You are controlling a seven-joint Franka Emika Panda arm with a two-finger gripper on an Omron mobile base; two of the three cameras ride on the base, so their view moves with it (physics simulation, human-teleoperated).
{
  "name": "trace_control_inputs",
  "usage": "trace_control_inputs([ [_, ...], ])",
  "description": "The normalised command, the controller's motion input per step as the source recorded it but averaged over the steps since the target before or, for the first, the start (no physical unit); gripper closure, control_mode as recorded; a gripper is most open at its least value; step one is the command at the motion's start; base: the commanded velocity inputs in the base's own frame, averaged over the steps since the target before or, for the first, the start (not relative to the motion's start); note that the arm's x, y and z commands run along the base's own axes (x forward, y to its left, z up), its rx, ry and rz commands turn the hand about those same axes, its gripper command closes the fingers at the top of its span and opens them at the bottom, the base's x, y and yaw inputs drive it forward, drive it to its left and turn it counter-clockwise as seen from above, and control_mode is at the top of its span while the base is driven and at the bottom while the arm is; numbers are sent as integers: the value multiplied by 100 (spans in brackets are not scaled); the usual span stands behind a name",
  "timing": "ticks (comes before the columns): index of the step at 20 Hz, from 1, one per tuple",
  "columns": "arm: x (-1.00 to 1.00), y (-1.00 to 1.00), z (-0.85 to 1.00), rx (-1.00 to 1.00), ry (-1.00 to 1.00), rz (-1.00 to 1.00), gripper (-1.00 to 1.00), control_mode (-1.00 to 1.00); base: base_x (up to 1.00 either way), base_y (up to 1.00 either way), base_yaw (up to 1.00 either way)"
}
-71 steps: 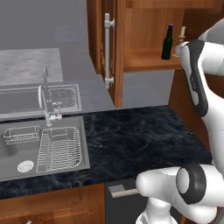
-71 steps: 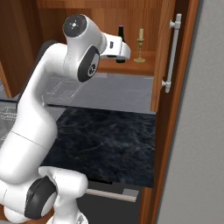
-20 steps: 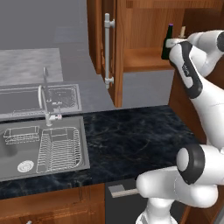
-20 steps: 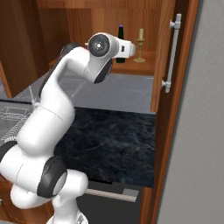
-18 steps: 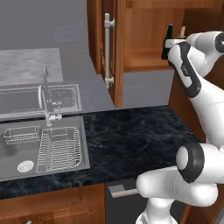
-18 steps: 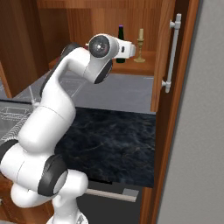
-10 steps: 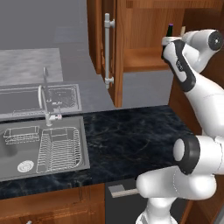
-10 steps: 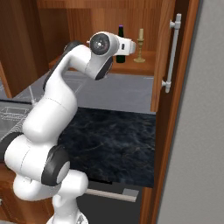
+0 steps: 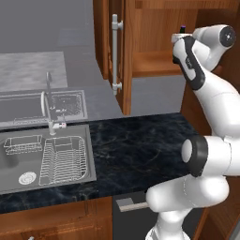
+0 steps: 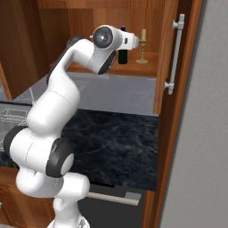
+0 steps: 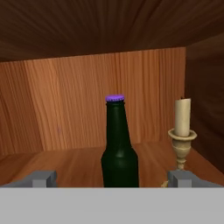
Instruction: Get the candle and the beer from the cabinet and move them to the dining counter.
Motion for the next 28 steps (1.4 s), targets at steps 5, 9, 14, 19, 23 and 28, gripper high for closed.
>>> trace_control_inputs([
  [5,13,1,4,-1,0,0,-100,-100,0,0,0],
  [9,13,0,0,-2,0,0,-100,-100,0,0,0],
  [14,12,0,0,0,-2,0,-100,-100,0,0,0],
  [19,2,0,0,0,-2,0,-100,-100,0,0,0],
  [23,9,0,0,0,0,0,-100,-100,0,0,0],
  [28,16,0,0,0,0,0,-100,-100,0,0,0],
])
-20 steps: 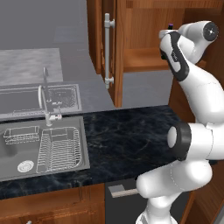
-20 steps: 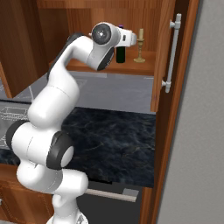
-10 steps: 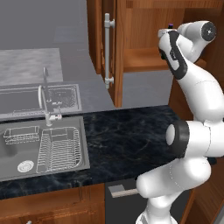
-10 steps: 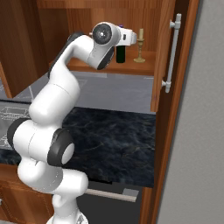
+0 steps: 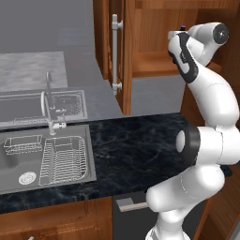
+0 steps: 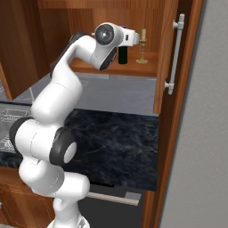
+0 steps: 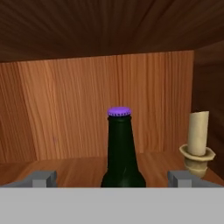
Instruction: Get the candle and the beer from the cabinet and move them to the dining counter.
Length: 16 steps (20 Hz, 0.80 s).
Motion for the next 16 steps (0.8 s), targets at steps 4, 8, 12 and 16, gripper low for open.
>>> trace_control_inputs([
  [4,24,0,0,0,0,0,-100,-100,0,0,0],
  [8,23,0,0,0,0,0,-100,-100,0,0,0],
  [12,20,0,0,0,0,0,-100,-100,0,0,0],
  [16,16,0,0,0,0,0,-100,-100,0,0,0],
])
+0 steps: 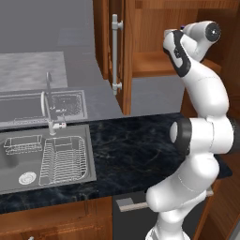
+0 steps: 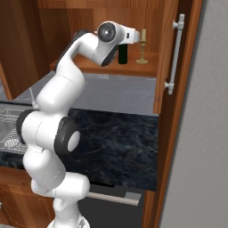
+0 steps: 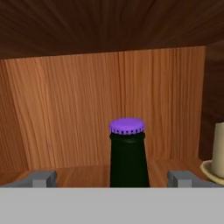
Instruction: Get the candle and the beer from the cabinet and move them to the dining counter.
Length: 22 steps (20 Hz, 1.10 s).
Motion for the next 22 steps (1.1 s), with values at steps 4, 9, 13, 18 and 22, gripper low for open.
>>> trace_control_inputs([
  [4,15,0,0,0,0,0,-100,-100,0,0,0],
  [9,7,0,0,0,0,0,-100,-100,0,0,0],
  [13,0,0,0,0,0,0,-100,-100,0,0,0],
  [18,0,0,0,0,0,0,-100,-100,0,0,0],
  [22,0,0,0,0,0,0,-100,-100,0,0,0],
])
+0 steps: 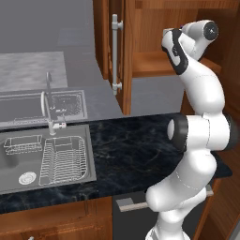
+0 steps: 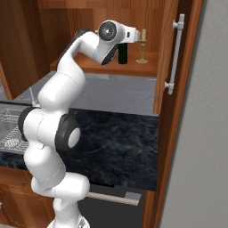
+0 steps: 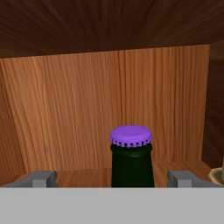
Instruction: Get the candle and the beer from the cabinet and move them to the dining counter.
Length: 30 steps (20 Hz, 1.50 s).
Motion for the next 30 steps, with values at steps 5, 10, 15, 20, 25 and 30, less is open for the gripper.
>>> trace_control_inputs([
  [5,0,0,0,0,0,0,-100,-100,0,0,0],
  [10,0,0,0,0,0,0,-100,-100,0,0,0],
  [15,0,0,0,0,0,0,100,-100,0,0,0],
  [20,0,0,0,0,0,0,100,-100,0,0,0],
  [25,0,0,0,0,0,0,100,-100,0,0,0],
  [30,0,0,0,0,0,0,100,-100,0,0,0],
])
